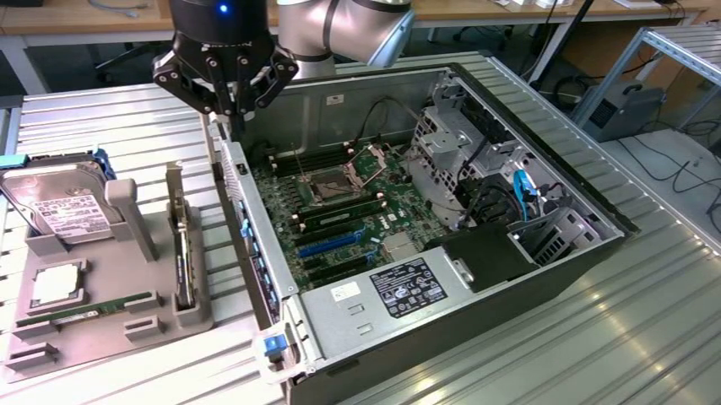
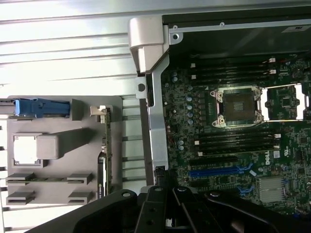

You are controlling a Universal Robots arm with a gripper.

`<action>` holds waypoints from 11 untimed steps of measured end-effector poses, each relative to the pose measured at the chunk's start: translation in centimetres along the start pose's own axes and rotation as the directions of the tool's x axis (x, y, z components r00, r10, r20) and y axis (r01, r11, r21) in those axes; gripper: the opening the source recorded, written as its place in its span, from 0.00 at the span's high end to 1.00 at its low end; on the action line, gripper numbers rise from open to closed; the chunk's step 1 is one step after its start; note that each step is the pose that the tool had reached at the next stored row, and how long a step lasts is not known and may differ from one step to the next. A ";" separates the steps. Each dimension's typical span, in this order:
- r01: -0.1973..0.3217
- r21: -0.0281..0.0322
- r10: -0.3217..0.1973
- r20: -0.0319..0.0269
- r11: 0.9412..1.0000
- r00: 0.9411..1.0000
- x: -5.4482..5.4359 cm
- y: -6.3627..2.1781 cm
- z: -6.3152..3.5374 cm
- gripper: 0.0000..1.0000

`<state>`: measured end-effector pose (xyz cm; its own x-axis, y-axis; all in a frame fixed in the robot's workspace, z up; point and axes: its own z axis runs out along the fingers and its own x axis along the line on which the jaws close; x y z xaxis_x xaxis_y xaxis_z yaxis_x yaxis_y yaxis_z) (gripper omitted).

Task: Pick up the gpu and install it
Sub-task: 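Reach for the gpu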

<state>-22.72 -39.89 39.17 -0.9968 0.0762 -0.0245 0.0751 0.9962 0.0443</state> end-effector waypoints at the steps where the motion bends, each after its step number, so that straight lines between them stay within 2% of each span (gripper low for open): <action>1: 0.000 0.000 0.000 0.000 1.000 1.000 0.0 0.00 0.00 0.89; 11: 0.000 0.000 0.000 0.000 1.000 1.000 0.2 -0.02 0.05 0.89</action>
<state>-22.88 -39.89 39.11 -0.9968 0.0762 -0.0245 0.0751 0.9962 0.0442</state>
